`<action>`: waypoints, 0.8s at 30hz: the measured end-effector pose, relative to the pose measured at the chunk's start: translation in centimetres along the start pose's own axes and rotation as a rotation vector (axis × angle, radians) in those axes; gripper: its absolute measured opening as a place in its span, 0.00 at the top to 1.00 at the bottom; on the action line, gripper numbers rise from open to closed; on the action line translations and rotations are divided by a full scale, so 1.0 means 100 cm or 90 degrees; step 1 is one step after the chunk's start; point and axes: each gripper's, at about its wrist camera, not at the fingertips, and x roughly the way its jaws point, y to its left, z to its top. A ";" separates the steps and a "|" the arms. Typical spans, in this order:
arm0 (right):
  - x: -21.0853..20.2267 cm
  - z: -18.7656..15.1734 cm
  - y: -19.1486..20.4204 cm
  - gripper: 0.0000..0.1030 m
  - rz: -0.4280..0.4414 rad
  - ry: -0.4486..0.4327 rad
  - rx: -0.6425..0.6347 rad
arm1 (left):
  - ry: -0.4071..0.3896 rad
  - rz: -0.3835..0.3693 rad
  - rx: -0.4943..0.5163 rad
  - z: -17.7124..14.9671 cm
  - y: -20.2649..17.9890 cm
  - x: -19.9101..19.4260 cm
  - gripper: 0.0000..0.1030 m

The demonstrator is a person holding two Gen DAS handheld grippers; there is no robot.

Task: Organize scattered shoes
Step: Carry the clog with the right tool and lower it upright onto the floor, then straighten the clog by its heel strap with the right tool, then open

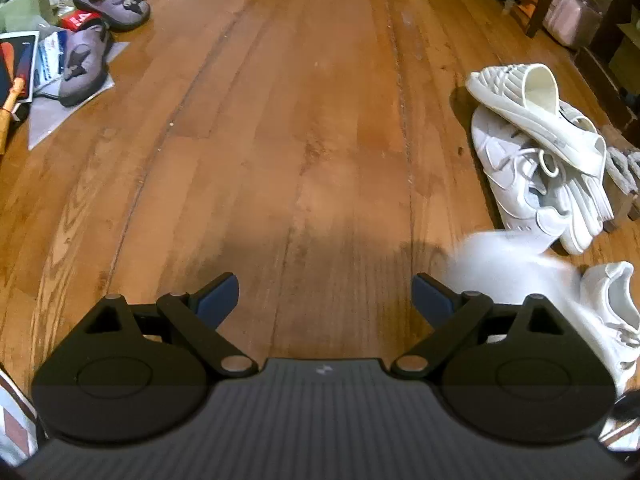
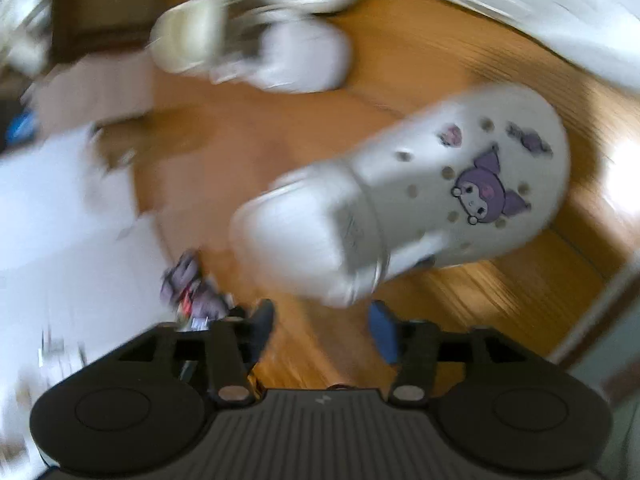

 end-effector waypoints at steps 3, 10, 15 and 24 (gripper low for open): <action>-0.011 0.002 0.027 0.30 -0.051 -0.053 -0.173 | 0.006 0.013 -0.004 -0.001 0.002 0.003 0.09; 0.016 -0.005 0.040 0.21 -0.265 -0.094 -0.597 | 0.014 0.018 0.002 -0.001 0.000 0.008 0.08; 0.054 -0.021 0.033 0.19 -0.323 -0.020 -0.874 | 0.086 -0.151 -0.004 -0.009 -0.014 0.031 0.05; 0.091 -0.027 0.024 0.06 -0.286 0.010 -0.975 | 0.087 -0.103 -0.007 -0.010 -0.025 0.034 0.05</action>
